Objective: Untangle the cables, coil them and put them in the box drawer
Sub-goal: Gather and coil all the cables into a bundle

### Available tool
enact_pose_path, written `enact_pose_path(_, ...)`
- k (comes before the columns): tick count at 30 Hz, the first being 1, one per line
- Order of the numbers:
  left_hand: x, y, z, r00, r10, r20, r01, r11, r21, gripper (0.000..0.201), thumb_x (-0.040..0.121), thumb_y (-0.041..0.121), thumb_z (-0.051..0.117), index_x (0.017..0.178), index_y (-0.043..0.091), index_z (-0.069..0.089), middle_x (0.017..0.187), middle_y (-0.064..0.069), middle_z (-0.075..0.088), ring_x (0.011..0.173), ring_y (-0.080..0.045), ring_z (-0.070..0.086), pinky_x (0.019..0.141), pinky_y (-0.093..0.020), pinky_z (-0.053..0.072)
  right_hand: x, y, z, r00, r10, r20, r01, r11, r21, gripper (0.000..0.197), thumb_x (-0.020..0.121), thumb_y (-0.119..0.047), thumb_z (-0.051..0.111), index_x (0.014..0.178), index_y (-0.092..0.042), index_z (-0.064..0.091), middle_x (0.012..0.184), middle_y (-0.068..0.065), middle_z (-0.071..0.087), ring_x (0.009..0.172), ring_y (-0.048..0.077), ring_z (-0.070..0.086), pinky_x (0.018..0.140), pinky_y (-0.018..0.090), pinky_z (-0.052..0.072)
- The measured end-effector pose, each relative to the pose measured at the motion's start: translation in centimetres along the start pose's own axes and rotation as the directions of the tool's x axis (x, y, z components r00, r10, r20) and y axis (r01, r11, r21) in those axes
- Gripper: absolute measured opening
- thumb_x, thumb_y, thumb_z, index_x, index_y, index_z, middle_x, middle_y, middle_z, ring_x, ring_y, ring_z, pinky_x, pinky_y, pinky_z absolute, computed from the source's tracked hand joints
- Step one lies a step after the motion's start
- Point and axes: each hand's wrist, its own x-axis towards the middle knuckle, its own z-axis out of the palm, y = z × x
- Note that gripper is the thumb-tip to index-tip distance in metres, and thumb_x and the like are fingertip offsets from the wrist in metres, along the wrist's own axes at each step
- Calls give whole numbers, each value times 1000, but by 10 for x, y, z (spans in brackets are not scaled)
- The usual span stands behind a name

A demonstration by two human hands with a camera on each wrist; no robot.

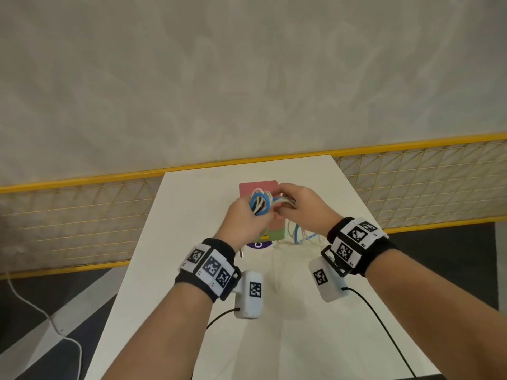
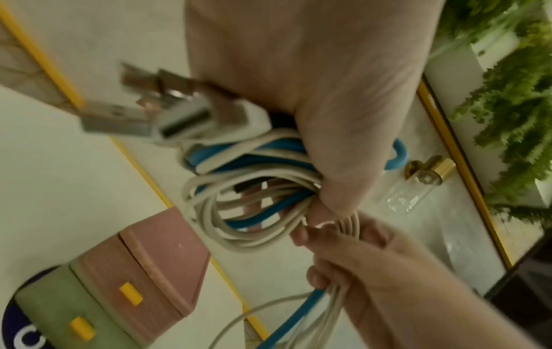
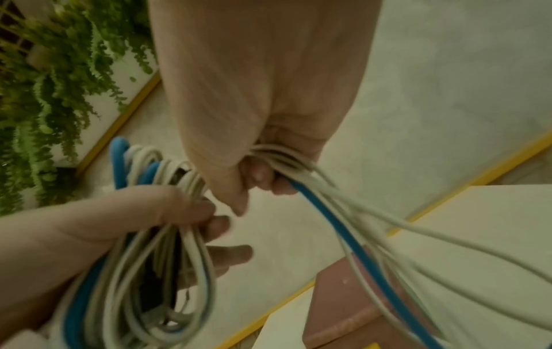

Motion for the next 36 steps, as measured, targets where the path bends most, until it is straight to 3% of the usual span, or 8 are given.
enact_pose_path(8, -3, 9, -14, 991, -88, -99, 51, 944, -326, 36, 91, 27, 66, 62, 10, 53, 48, -4, 50, 46, -22, 49, 60, -35, 52, -40, 26, 8, 998, 59, 38, -60, 998, 34, 10, 100, -24, 40, 93, -21, 47, 72, -4, 56, 72, 18, 60, 69, 29, 46)
enact_pose_path(12, -4, 9, -10, 995, -64, -74, 40, 958, -286, 45, 75, 49, 75, 70, 8, 59, 56, -8, 51, 51, -18, 50, 60, -37, 51, -40, 11, 19, 999, 34, -37, -32, 998, 53, 20, 101, -23, 32, 90, -37, 38, 70, -14, 47, 62, -1, 51, 63, 20, 43)
enact_pose_path(15, -6, 10, -2, 996, -78, -47, 60, 951, -305, 87, 57, 69, 77, 95, -7, 61, 77, -22, 63, 70, -31, 63, 74, -48, 57, -38, -1, 27, 1000, -3, -26, 2, 999, -35, 12, 101, -21, 33, 106, -19, 44, 79, 10, 61, 70, 19, 58, 68, 38, 48)
enact_pose_path(19, -7, 13, 11, 992, -119, -44, 98, 940, -328, 34, 71, 40, 81, 80, 16, 59, 58, 9, 64, 58, -5, 64, 55, -19, 50, -38, -8, 29, 999, -5, 45, 15, 973, -229, 27, 100, -20, 33, 120, -4, 43, 88, 21, 67, 77, 38, 63, 69, 47, 51)
enact_pose_path(24, -11, 12, 24, 963, -203, -178, 104, 887, -450, 20, 73, 27, 80, 81, 20, 63, 71, 1, 66, 71, -15, 66, 68, -31, 56, -40, -17, 31, 992, -110, 67, 128, 908, -398, 30, 100, -20, 35, 126, -5, 39, 79, 19, 64, 65, 37, 58, 59, 47, 48)
enact_pose_path(29, -3, 21, 2, 902, -205, -381, 8, 889, -459, 12, 81, 16, 69, 88, 10, 61, 72, -9, 62, 61, -21, 61, 57, -33, 54, -53, 1, 39, 988, -153, 20, 149, 914, -377, 22, 98, -23, 42, 112, -6, 45, 71, 8, 52, 59, 29, 45, 49, 34, 31)
enact_pose_path(33, 3, 31, -21, 898, -163, -409, -79, 855, -513, 11, 87, 14, 65, 90, 5, 59, 66, -12, 59, 55, -21, 60, 46, -27, 51, -66, 37, 52, 993, 63, 98, -22, 928, -373, 15, 101, -26, 33, 106, -13, 39, 77, 3, 56, 75, 30, 51, 80, 36, 42)
enact_pose_path(36, -4, 29, -16, 925, -113, -363, -77, 880, -469, 13, 88, 19, 68, 87, 11, 58, 62, -7, 61, 52, -20, 61, 52, -31, 51, -56, 55, 48, 959, 231, 163, -127, 866, -483, 47, 95, -36, 47, 132, -16, 30, 120, 5, 58, 120, 24, 49, 115, 50, 18)
